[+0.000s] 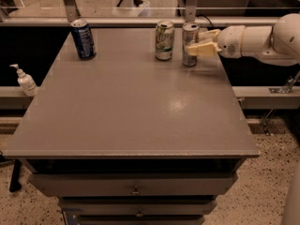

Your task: Move redbull can near 7up can

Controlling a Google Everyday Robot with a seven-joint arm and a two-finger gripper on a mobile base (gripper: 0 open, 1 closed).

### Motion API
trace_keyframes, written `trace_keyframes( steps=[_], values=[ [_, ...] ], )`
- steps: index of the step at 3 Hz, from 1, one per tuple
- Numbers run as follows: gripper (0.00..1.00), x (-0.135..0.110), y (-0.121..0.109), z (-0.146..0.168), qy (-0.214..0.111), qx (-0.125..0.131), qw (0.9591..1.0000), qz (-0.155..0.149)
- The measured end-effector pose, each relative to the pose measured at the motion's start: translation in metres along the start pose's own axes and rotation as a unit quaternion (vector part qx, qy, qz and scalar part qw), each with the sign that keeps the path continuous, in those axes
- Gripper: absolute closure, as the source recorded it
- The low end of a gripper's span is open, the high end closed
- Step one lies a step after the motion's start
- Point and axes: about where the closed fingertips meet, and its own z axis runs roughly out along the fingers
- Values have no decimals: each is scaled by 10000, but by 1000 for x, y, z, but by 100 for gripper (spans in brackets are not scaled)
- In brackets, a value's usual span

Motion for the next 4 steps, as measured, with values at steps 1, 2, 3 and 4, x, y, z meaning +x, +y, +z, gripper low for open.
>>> trace_keyframes(
  steps=[1, 2, 3, 4],
  values=[
    [100, 0, -1, 7, -59, -44, 10000, 48],
    [82, 1, -1, 12, -34, -88, 9999, 120],
    [59, 1, 0, 15, -40, -125, 9998, 162],
    [35, 2, 2, 20, -77, -154, 9996, 206]
  ],
)
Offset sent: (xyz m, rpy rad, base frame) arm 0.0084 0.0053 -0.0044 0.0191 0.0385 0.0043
